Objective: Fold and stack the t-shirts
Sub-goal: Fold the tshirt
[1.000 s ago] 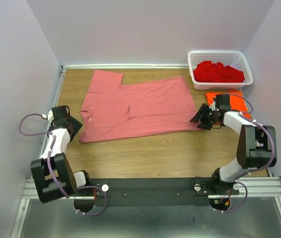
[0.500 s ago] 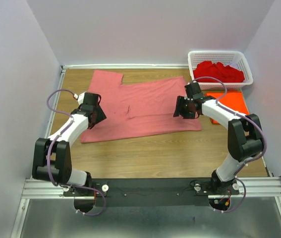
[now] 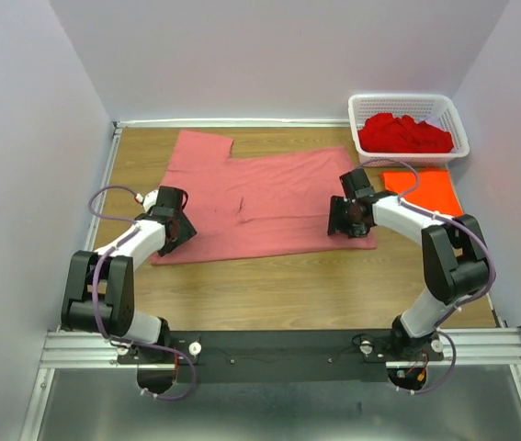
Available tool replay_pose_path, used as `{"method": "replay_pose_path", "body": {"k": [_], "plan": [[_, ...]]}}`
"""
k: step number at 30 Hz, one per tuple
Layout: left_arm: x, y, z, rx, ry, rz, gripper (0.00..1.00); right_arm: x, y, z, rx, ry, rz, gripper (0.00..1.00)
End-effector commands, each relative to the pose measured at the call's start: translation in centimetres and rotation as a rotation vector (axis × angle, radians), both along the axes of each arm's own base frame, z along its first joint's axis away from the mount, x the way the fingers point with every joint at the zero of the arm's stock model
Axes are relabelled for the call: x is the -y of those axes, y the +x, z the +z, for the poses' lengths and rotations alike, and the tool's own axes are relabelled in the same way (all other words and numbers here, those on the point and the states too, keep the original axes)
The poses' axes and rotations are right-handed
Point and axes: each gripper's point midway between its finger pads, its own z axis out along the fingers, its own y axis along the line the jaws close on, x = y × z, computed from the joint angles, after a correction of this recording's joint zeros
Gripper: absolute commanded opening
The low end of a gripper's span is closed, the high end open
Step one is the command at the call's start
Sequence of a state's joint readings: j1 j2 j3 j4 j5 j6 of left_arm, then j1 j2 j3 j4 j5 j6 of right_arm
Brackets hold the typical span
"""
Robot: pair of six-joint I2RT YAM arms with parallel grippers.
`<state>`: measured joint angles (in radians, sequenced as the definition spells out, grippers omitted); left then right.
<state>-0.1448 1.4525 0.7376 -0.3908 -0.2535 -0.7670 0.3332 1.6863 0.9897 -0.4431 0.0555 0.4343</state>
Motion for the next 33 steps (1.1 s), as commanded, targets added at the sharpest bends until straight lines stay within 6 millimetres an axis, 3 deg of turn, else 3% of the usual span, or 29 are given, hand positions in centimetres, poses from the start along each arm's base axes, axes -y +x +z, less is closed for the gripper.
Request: {"method": "replay_pose_path", "body": {"k": [1,6,10,14,15,16,19,21,23,24,25,27,28,33], "plan": [[-1.4,-5.5,-2.7,-0.169,-0.018,0.099,0.76,2.3,-4.9,-1.7,-0.141,-0.092,-0.018,0.71],[-1.7,-5.4,-0.9,-0.126,-0.043,0.114,0.77,1.8,-6.1,-0.4,-0.157,-0.046,-0.004,0.74],[-1.7,-4.1,1.1,-0.072,-0.056,0.092,0.79,1.4,-4.4,1.9,-0.1,-0.042,0.023,0.77],[-4.2,0.0,5.5,0.064,0.028,0.064,0.83,1.5,0.5,6.6,0.051,-0.095,0.049,0.8],[-4.5,1.8,7.4,0.118,0.051,0.05,0.83,1.5,1.2,6.9,0.061,-0.107,0.055,0.8],[-5.9,2.6,8.3,0.141,0.089,0.07,0.83,1.6,2.0,7.4,0.08,-0.123,0.059,0.8],[-7.2,6.3,10.7,0.221,0.156,0.009,0.83,1.4,4.6,9.1,0.134,-0.137,0.075,0.79],[-7.3,8.5,10.7,0.241,0.168,-0.039,0.82,0.5,5.6,9.2,0.132,-0.118,0.092,0.79],[-8.0,10.8,11.9,0.254,0.204,-0.089,0.81,-0.5,6.4,9.8,0.142,-0.071,0.087,0.78],[-8.8,11.5,10.4,0.207,0.217,-0.085,0.8,-0.8,6.5,9.9,0.141,-0.052,0.085,0.77],[-9.3,12.9,11.3,0.228,0.232,-0.089,0.79,-1.2,6.4,9.8,0.133,-0.032,0.082,0.77],[-9.5,14.7,9.8,0.202,0.246,-0.161,0.77,-2.3,5.8,9.4,0.108,0.022,0.112,0.76],[-9.6,16.0,10.4,0.223,0.263,-0.19,0.75,-2.2,5.6,9.0,0.1,0.016,0.121,0.76],[-9.9,20.1,9.8,0.277,0.315,-0.303,0.71,-1.3,5.0,8.0,0.081,-0.027,0.122,0.75]]}}
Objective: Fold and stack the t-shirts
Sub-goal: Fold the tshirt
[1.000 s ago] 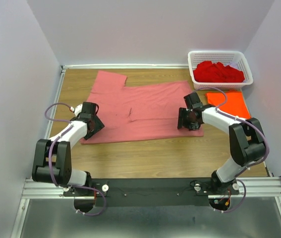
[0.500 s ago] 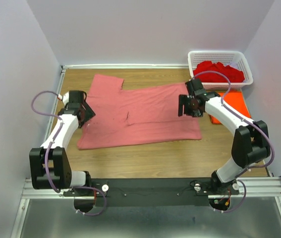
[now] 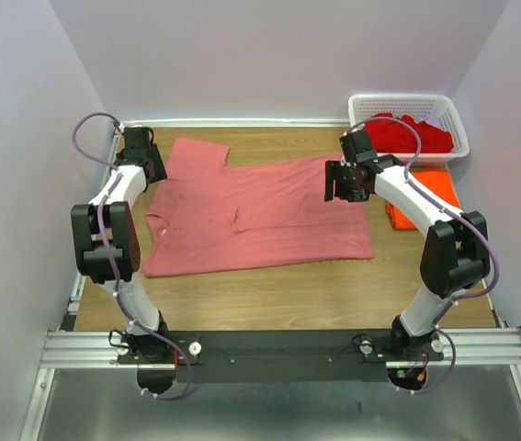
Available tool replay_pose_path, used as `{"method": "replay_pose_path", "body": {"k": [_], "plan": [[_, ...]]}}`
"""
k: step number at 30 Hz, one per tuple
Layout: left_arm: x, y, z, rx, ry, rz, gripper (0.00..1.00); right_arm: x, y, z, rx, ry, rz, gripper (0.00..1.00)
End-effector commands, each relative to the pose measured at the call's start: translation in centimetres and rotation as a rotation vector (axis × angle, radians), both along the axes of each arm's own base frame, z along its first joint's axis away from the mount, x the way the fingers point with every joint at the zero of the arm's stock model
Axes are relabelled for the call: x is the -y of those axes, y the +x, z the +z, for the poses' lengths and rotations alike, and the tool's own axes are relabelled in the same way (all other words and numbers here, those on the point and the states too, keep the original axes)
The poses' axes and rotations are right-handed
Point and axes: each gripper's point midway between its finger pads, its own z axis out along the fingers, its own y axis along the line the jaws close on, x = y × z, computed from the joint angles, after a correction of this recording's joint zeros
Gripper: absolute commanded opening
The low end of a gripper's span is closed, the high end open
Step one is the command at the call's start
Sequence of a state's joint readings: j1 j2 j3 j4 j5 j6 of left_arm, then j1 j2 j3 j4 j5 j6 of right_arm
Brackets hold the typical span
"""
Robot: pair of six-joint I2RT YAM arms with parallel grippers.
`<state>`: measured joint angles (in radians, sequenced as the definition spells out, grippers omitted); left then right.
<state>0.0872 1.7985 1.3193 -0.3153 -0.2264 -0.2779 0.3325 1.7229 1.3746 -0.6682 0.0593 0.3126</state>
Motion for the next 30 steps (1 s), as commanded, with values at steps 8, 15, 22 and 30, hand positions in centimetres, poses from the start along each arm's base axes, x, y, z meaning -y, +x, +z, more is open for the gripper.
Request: {"method": "replay_pose_path", "body": {"k": [8,15,22,30], "plan": [[1.1,7.0,-1.5,0.038,0.034,-0.274,0.65,-0.3,-0.4,-1.5,-0.055,0.0,0.028,0.75],[1.0,6.6,-4.3,-0.055,0.042,-0.3,0.62,0.3,-0.8,-2.1,-0.064,-0.032,0.032,0.75],[0.8,6.4,-6.3,-0.115,0.043,-0.307,0.57,0.4,-0.7,-2.0,-0.058,-0.038,0.03,0.75],[1.1,6.7,-8.0,-0.148,0.023,-0.314,0.56,0.5,-0.9,-2.6,-0.075,-0.045,0.032,0.75]]}}
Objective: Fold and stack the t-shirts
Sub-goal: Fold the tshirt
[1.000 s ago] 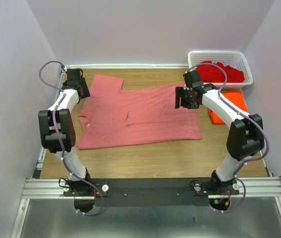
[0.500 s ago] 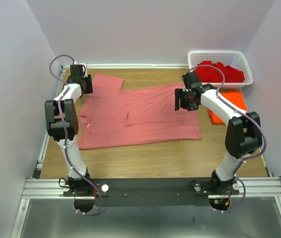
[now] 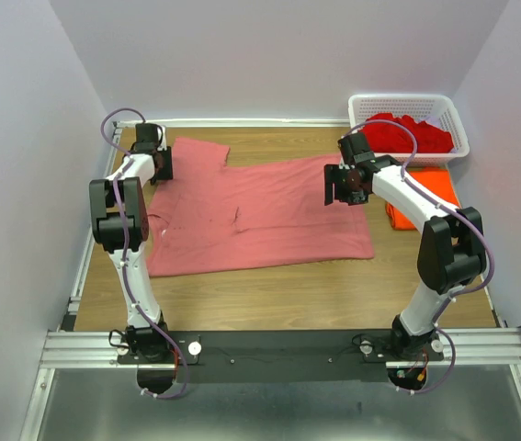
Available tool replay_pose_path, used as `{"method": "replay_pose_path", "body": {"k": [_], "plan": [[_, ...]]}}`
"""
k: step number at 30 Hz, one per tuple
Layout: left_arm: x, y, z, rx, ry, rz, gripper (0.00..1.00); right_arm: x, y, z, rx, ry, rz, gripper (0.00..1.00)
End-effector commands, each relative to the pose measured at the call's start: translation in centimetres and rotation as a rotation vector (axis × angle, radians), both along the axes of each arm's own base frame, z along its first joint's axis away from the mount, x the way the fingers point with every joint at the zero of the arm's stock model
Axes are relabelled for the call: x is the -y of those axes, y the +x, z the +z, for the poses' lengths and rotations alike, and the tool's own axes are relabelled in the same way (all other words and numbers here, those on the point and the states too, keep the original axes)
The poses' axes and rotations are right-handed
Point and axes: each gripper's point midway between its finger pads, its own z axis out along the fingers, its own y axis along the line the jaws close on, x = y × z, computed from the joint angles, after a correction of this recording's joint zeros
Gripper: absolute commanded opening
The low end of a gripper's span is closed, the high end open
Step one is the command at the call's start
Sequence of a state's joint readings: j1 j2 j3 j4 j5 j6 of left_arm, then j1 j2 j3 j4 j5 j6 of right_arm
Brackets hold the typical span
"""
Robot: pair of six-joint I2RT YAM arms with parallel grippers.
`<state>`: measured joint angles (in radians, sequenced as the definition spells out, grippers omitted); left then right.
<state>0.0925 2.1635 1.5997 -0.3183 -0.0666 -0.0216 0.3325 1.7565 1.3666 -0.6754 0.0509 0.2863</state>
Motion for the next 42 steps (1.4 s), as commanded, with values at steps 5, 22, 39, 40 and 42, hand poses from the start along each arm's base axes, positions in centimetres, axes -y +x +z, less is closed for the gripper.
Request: {"method": "replay_pose_path", "body": {"k": [5,22,39,40,42], "plan": [[0.3,-1.0,-2.4,-0.078,-0.007,-0.007,0.54,0.6,-0.2,-0.7,-0.012,-0.037,0.006,0.75],[0.6,-2.5,-2.9,-0.1,-0.008,0.002,0.03,0.0,8.3,0.9,0.19,-0.096,-0.005,0.75],[-1.8,-2.5,0.6,-0.024,0.079,0.072,0.0,-0.5,20.1,-2.2,0.341,-0.221,0.076,0.6],[-1.7,-2.5,0.7,-0.023,0.08,0.069,0.0,-0.7,20.8,-1.8,0.361,-0.218,0.073,0.6],[-1.6,-2.4,0.7,-0.016,0.077,0.067,0.0,-0.2,21.5,-2.9,0.356,-0.25,0.09,0.6]]}}
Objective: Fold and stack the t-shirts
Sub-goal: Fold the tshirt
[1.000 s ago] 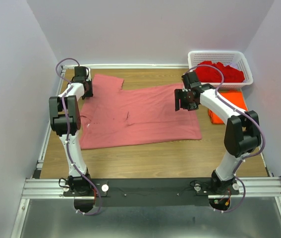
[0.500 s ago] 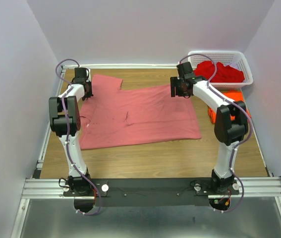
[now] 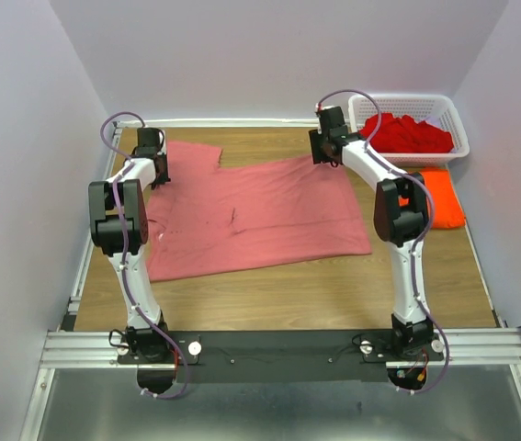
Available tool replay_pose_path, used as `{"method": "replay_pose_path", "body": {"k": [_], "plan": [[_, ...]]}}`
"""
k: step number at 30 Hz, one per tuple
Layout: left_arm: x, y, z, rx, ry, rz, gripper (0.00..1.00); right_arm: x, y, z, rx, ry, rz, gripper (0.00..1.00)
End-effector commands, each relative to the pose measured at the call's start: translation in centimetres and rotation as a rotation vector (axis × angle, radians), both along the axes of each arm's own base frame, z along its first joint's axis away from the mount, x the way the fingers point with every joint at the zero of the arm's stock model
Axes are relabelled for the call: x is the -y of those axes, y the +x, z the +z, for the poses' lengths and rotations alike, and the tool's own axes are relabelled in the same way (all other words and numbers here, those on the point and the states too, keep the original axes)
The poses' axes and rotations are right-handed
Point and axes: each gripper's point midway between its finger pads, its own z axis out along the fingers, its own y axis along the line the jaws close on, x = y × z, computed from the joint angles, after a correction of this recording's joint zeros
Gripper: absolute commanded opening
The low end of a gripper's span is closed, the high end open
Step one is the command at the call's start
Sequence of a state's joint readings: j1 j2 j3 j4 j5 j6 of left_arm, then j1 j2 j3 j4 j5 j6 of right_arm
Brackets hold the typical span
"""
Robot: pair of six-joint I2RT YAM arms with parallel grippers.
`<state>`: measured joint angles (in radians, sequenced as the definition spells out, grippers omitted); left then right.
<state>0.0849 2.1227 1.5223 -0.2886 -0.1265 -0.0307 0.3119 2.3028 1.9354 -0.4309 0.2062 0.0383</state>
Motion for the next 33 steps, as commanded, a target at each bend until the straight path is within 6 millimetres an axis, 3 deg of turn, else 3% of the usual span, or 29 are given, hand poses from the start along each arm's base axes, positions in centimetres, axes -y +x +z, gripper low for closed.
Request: {"method": "replay_pose_path", "body": {"k": [1,2,3,9,17,25,33], "plan": [[-1.0,-0.9,0.9,-0.007,0.034,0.023,0.0,1.3,2.9,-0.6,0.056,-0.063,-0.006,0.6],[-1.0,-0.7,1.0,-0.003,0.03,0.019,0.0,1.2,3.6,-0.1,0.076,-0.055,-0.008,0.6],[-1.0,-0.8,0.8,-0.013,0.03,0.02,0.0,1.3,3.9,-1.0,0.067,-0.053,-0.005,0.59],[-1.1,-0.8,0.6,-0.018,0.031,0.02,0.0,1.5,5.9,-2.0,0.087,-0.05,0.006,0.59],[-1.0,-0.9,-0.1,-0.03,0.033,0.019,0.0,3.1,6.6,-4.1,0.069,-0.042,-0.033,0.58],[-1.2,-1.0,-0.4,-0.036,0.042,0.027,0.0,2.2,5.7,-7.3,-0.003,0.026,0.004,0.56],[-1.7,-1.5,0.0,-0.037,0.064,0.043,0.0,2.2,4.8,-8.0,-0.071,0.187,-0.003,0.56]]}}
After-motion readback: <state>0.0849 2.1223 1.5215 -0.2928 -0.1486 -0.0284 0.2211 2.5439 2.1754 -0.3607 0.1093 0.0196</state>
